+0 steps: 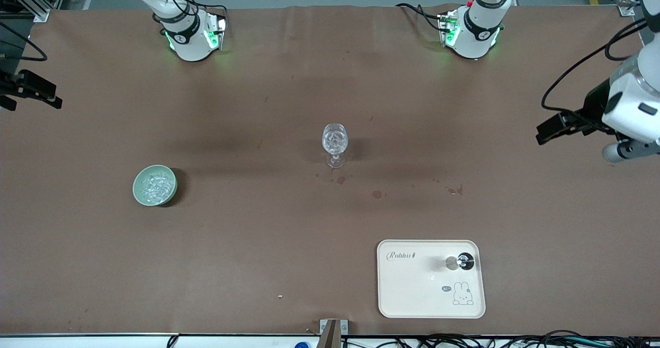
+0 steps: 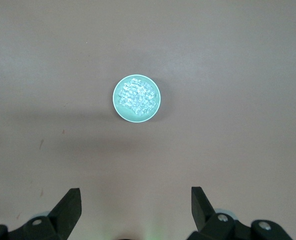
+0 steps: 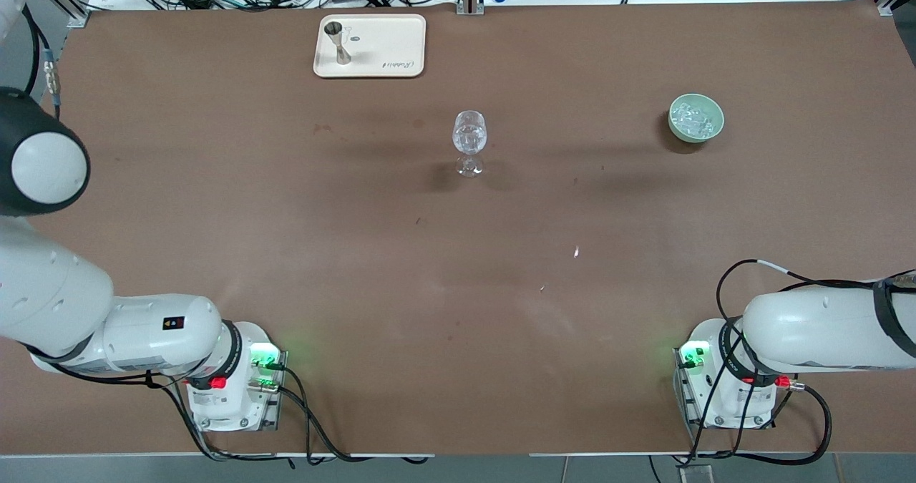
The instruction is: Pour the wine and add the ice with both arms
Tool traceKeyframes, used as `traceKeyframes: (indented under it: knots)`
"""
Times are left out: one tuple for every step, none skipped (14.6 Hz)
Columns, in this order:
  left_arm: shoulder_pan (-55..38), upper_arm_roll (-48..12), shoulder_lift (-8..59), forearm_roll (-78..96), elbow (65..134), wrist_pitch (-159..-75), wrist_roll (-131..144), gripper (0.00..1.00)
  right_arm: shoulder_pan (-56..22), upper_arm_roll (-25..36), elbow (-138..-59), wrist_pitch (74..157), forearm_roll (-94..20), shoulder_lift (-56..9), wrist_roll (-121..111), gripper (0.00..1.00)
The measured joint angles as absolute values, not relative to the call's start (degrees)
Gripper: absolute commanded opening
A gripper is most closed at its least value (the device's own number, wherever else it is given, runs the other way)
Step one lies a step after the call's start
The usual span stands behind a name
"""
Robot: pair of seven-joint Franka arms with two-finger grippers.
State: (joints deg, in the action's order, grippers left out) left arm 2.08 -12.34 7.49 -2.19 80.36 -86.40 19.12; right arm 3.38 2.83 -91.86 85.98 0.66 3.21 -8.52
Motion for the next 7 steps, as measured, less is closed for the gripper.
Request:
traceKeyframes:
  knots:
    - [0.9, -11.2, 5.7, -2.2, 82.4, -86.6, 18.7, 1.0, 3.4, 2.8, -92.2, 86.1, 0.7, 3.5, -8.5, 0.97]
    - [0.0, -10.3, 3.7, -2.2, 84.6, -87.4, 18.4, 1.0, 3.4, 2.8, -92.3, 86.3, 0.7, 3.7, -8.5, 0.97]
    - [-0.7, -9.4, 1.7, -2.1, 87.1, -88.5, 17.8, 1.0, 3.4, 2.8, -92.4, 86.7, 0.7, 3.7, -8.5, 0.98]
    - [-1.2, -8.7, -0.4, -2.0, 89.6, -89.4, 16.8, 1.0, 3.4, 2.8, -92.5, 87.2, 0.7, 3.7, -8.5, 0.98]
    - [-1.3, -8.3, -2.5, -2.0, 91.9, -90.0, 15.7, 1.0, 3.4, 2.8, -92.5, 87.7, 0.7, 3.7, -8.5, 0.98]
    - [-1.3, -8.0, -4.4, -2.0, 93.9, -90.2, 15.1, 1.0, 3.4, 2.8, -92.5, 88.1, 0.7, 3.7, -8.5, 0.98]
    - [-1.3, -7.8, -6.1, -1.9, 95.5, -90.3, 14.7, 1.0, 3.4, 2.8, -92.5, 88.4, 0.7, 3.7, -8.5, 0.98]
